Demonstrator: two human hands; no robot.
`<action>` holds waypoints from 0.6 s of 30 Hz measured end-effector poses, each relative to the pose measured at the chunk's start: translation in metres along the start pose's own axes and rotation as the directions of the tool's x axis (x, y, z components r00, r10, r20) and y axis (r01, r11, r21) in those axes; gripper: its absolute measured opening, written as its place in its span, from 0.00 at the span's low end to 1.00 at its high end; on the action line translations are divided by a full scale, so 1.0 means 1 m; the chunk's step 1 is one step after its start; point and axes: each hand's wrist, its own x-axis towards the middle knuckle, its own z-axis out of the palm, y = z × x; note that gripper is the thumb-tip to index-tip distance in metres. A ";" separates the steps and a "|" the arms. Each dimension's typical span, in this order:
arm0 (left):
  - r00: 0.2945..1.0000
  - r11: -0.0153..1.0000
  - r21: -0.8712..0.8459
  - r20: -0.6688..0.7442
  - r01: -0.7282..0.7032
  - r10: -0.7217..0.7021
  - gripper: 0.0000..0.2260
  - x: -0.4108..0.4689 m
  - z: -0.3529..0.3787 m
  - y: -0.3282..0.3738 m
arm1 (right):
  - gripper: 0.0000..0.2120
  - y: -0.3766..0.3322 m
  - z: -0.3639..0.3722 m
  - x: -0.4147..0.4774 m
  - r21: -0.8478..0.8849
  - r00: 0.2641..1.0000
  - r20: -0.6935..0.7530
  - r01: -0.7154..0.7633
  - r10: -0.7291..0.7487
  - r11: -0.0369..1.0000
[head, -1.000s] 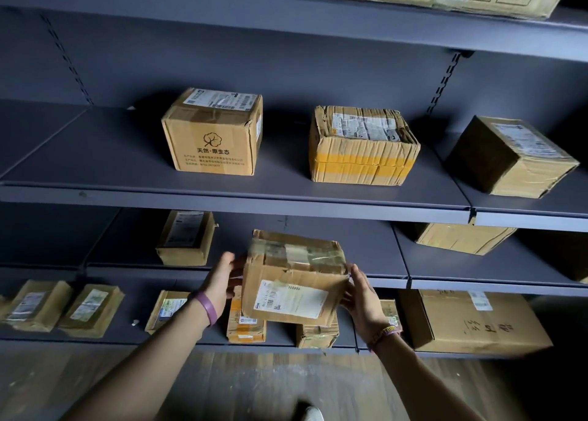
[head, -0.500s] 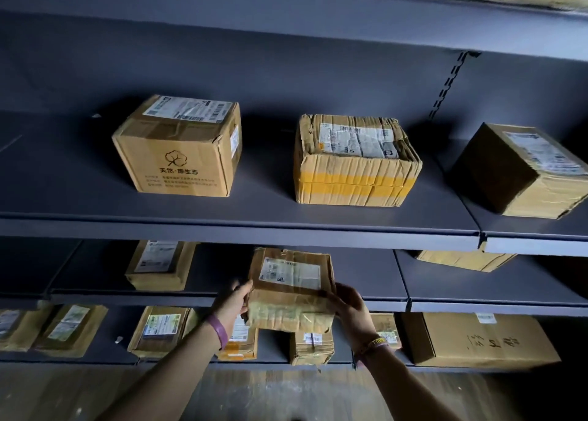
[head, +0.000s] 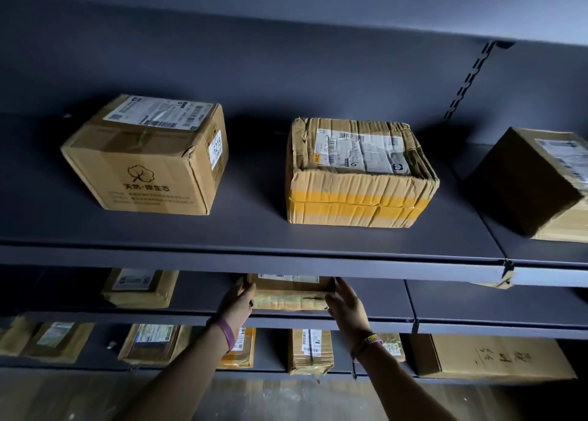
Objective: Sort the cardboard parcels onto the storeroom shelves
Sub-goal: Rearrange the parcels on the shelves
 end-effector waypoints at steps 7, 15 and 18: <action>0.973 0.962 0.188 0.080 0.199 -0.216 0.10 -0.022 0.010 -0.029 | 0.22 0.019 -0.030 -0.036 0.031 0.987 -0.129 -0.096 0.100 0.995; 0.924 0.961 0.266 0.345 0.071 -0.164 0.10 -0.063 0.120 -0.022 | 0.20 0.027 -0.141 -0.062 0.017 0.944 -0.306 -0.120 0.119 0.993; 0.919 0.966 0.259 0.380 0.002 -0.104 0.10 -0.067 0.177 -0.017 | 0.20 0.031 -0.199 -0.057 0.014 0.927 -0.360 -0.105 0.103 0.994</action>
